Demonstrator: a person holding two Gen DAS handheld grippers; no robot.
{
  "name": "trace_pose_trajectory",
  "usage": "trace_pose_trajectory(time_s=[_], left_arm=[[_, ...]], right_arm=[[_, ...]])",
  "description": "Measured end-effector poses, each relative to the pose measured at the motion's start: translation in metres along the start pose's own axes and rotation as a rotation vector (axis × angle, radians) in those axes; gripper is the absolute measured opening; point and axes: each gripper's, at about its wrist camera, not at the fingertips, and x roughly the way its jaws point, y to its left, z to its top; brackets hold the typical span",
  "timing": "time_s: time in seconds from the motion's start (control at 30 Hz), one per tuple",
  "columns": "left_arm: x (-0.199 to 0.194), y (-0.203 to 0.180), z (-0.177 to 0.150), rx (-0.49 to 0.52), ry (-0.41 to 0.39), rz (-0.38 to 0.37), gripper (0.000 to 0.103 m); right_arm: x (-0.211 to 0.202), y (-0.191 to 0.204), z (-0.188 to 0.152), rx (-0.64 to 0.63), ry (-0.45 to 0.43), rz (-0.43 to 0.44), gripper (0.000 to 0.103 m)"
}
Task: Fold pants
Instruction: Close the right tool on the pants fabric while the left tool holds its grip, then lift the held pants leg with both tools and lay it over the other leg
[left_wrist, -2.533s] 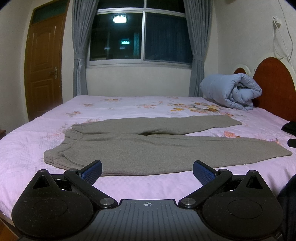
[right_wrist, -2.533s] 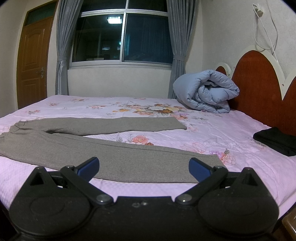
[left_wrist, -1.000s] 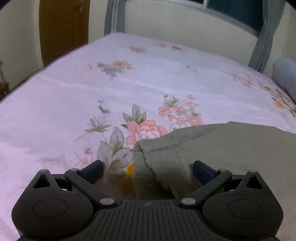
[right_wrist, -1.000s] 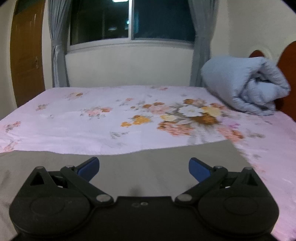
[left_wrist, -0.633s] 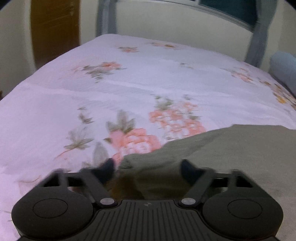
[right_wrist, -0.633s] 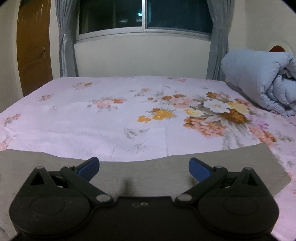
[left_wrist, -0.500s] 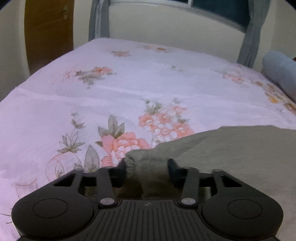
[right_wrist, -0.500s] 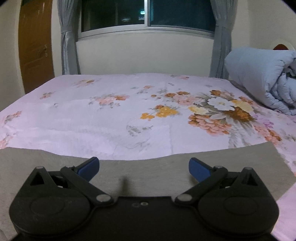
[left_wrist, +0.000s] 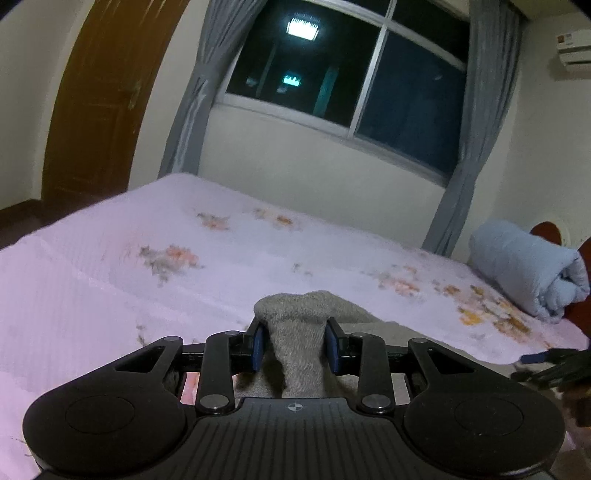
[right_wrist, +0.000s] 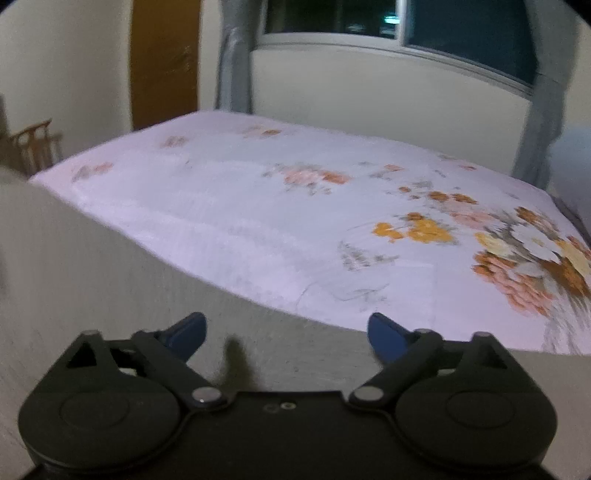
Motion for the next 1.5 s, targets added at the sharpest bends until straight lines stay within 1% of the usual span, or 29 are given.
trace_pose_trajectory(time_s=[0.13, 0.23, 0.3, 0.33, 0.37, 0.4, 0.43, 0.47, 0.5, 0.53, 0.57, 0.63, 0.77, 0.93, 1.1, 1.2, 1.27, 1.33, 1.4, 1.43, 1.47, 1.5], left_arm=[[-0.01, -0.004, 0.004, 0.009, -0.041, -0.024, 0.033], [-0.013, -0.006, 0.009, 0.016, -0.052, -0.043, 0.033], [-0.012, -0.005, 0.012, 0.018, -0.036, -0.04, 0.033], [-0.009, -0.007, 0.012, 0.021, -0.026, -0.037, 0.033], [-0.007, -0.008, 0.012, 0.028, -0.017, -0.029, 0.033], [-0.005, -0.009, 0.012, 0.032, -0.01, -0.022, 0.033], [-0.003, -0.008, 0.012, 0.029, -0.005, -0.019, 0.033], [0.0, -0.007, 0.011, 0.028, 0.0, -0.013, 0.033], [0.002, -0.008, 0.01, 0.027, 0.005, -0.007, 0.033], [0.004, -0.007, 0.01, 0.022, 0.014, 0.001, 0.033], [0.006, -0.006, 0.008, 0.018, 0.02, 0.006, 0.033], [0.008, -0.004, 0.007, 0.011, 0.036, 0.012, 0.033], [0.011, 0.004, 0.006, -0.002, 0.06, 0.008, 0.033], [-0.002, 0.005, 0.008, -0.012, 0.038, -0.018, 0.033], [-0.025, 0.007, 0.006, -0.022, 0.019, -0.055, 0.033], [-0.045, 0.007, 0.001, -0.035, 0.0, -0.084, 0.033], [-0.066, 0.008, -0.005, -0.043, -0.023, -0.112, 0.033], [-0.09, 0.011, -0.015, -0.052, -0.042, -0.142, 0.033], [-0.115, 0.015, -0.029, -0.051, -0.034, -0.161, 0.033], [-0.127, 0.019, -0.037, -0.066, -0.023, -0.171, 0.037], [-0.14, 0.024, -0.048, -0.084, -0.001, -0.161, 0.05], [-0.153, 0.029, -0.06, -0.106, 0.016, -0.125, 0.063]], right_arm=[[0.016, -0.002, 0.002, -0.054, 0.025, 0.021, 0.083], [0.025, -0.005, 0.004, -0.103, 0.041, 0.041, 0.085], [0.034, -0.009, 0.004, -0.118, 0.092, 0.069, 0.083], [0.037, -0.012, 0.003, -0.107, 0.112, 0.094, 0.078], [0.039, -0.015, 0.001, -0.086, 0.12, 0.116, 0.073], [0.04, -0.016, -0.002, -0.074, 0.119, 0.125, 0.072], [0.04, -0.016, -0.004, -0.067, 0.115, 0.129, 0.065], [0.039, -0.015, -0.007, -0.063, 0.108, 0.131, 0.049], [0.036, -0.013, -0.009, -0.074, 0.092, 0.121, 0.038], [0.034, -0.012, -0.009, -0.087, 0.083, 0.102, 0.011], [0.031, -0.011, -0.01, -0.094, 0.076, 0.091, 0.005], [0.023, -0.01, -0.011, -0.103, 0.054, 0.077, 0.0], [0.001, -0.011, -0.006, -0.125, 0.021, 0.07, 0.0], [-0.038, -0.008, 0.004, -0.144, -0.029, 0.056, 0.0], [-0.087, -0.001, 0.002, -0.165, -0.059, 0.043, 0.0], [-0.123, 0.012, -0.008, -0.194, -0.071, 0.033, 0.0], [-0.152, 0.025, -0.018, -0.215, -0.086, 0.021, 0.0], [-0.184, 0.04, -0.033, -0.226, -0.104, 0.013, 0.0], [-0.219, 0.06, -0.056, -0.252, -0.114, 0.007, 0.0], [-0.234, 0.071, -0.068, -0.268, -0.116, 0.005, 0.0], [-0.248, 0.084, -0.084, -0.282, -0.112, 0.011, 0.0], [-0.259, 0.098, -0.101, -0.302, -0.097, 0.015, 0.0]])
